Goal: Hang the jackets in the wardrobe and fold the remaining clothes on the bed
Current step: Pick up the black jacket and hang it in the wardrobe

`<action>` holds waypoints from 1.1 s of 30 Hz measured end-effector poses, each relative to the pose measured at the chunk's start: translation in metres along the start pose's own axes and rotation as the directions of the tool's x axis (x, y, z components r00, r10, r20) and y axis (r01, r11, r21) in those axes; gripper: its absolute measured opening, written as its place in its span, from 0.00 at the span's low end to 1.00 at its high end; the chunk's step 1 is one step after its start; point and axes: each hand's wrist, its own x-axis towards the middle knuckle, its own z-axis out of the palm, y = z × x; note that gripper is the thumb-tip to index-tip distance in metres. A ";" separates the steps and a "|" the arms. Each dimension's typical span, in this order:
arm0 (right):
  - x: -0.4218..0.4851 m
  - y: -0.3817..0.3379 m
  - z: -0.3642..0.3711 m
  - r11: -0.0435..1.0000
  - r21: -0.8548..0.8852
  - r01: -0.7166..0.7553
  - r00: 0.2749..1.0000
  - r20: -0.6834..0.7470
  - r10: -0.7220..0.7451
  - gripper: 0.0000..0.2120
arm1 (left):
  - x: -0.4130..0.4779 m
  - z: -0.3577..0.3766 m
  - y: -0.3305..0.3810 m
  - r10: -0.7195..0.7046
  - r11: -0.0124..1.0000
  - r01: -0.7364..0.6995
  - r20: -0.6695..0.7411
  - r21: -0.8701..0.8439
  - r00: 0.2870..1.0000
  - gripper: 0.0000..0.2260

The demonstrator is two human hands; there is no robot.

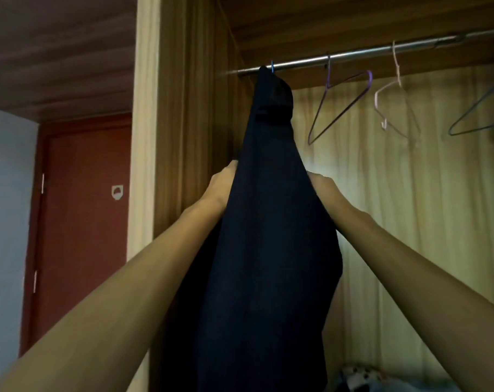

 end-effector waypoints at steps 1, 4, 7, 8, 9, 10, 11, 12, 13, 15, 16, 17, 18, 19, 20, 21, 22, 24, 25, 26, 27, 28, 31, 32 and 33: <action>-0.014 0.000 0.000 0.999 -0.030 0.019 1.000 0.003 -0.019 0.13 | -0.014 -0.001 -0.002 0.008 0.996 -0.010 0.021 0.092 1.000 0.17; -0.058 0.010 -0.001 0.997 -0.079 0.008 0.999 0.036 -0.005 0.11 | -0.071 -0.001 -0.014 -0.048 0.987 0.042 0.036 0.158 0.998 0.18; -0.105 0.006 -0.008 0.998 -0.055 -0.018 0.999 0.041 0.020 0.13 | -0.129 -0.003 -0.015 -0.086 0.963 0.056 0.107 0.263 0.991 0.18; -0.120 0.004 -0.011 0.998 -0.048 -0.033 0.998 0.050 0.036 0.13 | -0.146 -0.004 -0.014 -0.111 0.957 0.073 0.122 0.279 0.986 0.19; -0.134 0.007 -0.013 0.998 -0.050 -0.046 0.996 0.073 0.050 0.13 | -0.162 -0.005 -0.016 -0.140 0.951 0.096 0.131 0.294 0.981 0.19; -0.148 0.010 -0.014 0.997 -0.056 -0.061 0.993 0.102 0.067 0.12 | -0.177 -0.006 -0.017 -0.161 0.943 0.116 0.123 0.311 0.979 0.19; -0.161 0.013 -0.016 0.996 -0.054 -0.071 0.988 0.134 0.078 0.11 | -0.192 -0.007 -0.017 -0.181 0.933 0.134 0.115 0.334 0.977 0.19; -0.174 0.015 -0.018 0.995 -0.051 -0.081 0.983 0.163 0.088 0.10 | -0.208 -0.008 -0.015 -0.193 0.920 0.143 0.102 0.366 0.976 0.19; -0.187 0.016 -0.019 0.995 -0.049 -0.082 0.977 0.195 0.090 0.10 | -0.223 -0.008 -0.013 -0.199 0.908 0.147 0.095 0.392 0.975 0.20; -0.213 0.018 -0.021 0.997 -0.037 -0.070 0.958 0.276 0.078 0.10 | -0.252 -0.008 -0.008 -0.225 0.880 0.155 0.107 0.449 0.968 0.21; -0.225 0.019 -0.021 0.998 -0.027 -0.053 0.946 0.319 0.059 0.10 | -0.267 -0.007 -0.006 -0.237 0.862 0.154 0.116 0.483 0.964 0.21; -0.236 0.019 -0.020 0.999 -0.018 -0.034 0.933 0.357 0.038 0.10 | -0.281 -0.006 -0.006 -0.242 0.846 0.148 0.121 0.512 0.963 0.21; -0.247 0.018 -0.019 1.000 -0.009 -0.016 0.921 0.390 0.018 0.10 | -0.294 -0.005 -0.004 -0.253 0.835 0.152 0.125 0.529 0.959 0.20; -0.258 0.018 -0.017 1.000 -0.002 0.006 0.907 0.420 -0.005 0.10 | -0.305 -0.005 -0.002 -0.265 0.825 0.158 0.124 0.542 0.956 0.20; -0.269 0.017 -0.015 0.999 0.008 0.034 0.893 0.448 -0.034 0.10 | -0.316 -0.004 0.003 -0.284 0.814 0.172 0.122 0.555 0.951 0.19; -0.280 0.017 -0.013 0.998 0.019 0.064 0.878 0.475 -0.065 0.10 | -0.327 -0.004 0.006 -0.300 0.804 0.185 0.117 0.565 0.947 0.19; -0.289 0.016 -0.011 0.995 0.031 0.090 0.860 0.501 -0.094 0.10 | -0.337 -0.004 0.010 -0.322 0.793 0.205 0.109 0.573 0.940 0.19; -0.308 0.010 -0.009 0.989 0.071 0.128 0.819 0.556 -0.146 0.11 | -0.359 -0.004 0.018 -0.380 0.756 0.262 0.077 0.599 0.922 0.19; -0.317 0.007 -0.008 0.985 0.096 0.141 0.795 0.582 -0.170 0.12 | -0.370 -0.004 0.020 -0.408 0.735 0.288 0.061 0.614 0.911 0.20; -0.326 0.003 -0.007 0.981 0.120 0.150 0.771 0.608 -0.192 0.12 | -0.382 -0.004 0.020 -0.441 0.708 0.315 0.047 0.632 0.896 0.19; -0.334 -0.001 -0.005 0.977 0.141 0.160 0.743 0.635 -0.213 0.12 | -0.395 -0.004 0.020 -0.476 0.678 0.348 0.026 0.647 0.879 0.16; -0.343 -0.005 -0.003 0.972 0.159 0.176 0.712 0.661 -0.237 0.12 | -0.410 -0.004 0.020 -0.510 0.647 0.380 0.005 0.661 0.860 0.13; -0.369 -0.023 0.008 0.946 0.206 0.249 0.607 0.729 -0.318 0.13 | -0.458 -0.011 0.025 -0.597 0.549 0.459 -0.057 0.698 0.800 0.11; -0.379 -0.031 0.012 0.936 0.227 0.269 0.565 0.750 -0.344 0.12 | -0.475 -0.015 0.029 -0.634 0.520 0.505 -0.085 0.688 0.768 0.11; -0.388 -0.041 0.016 0.924 0.251 0.289 0.522 0.768 -0.372 0.13 | -0.493 -0.022 0.032 -0.676 0.497 0.561 -0.110 0.663 0.729 0.11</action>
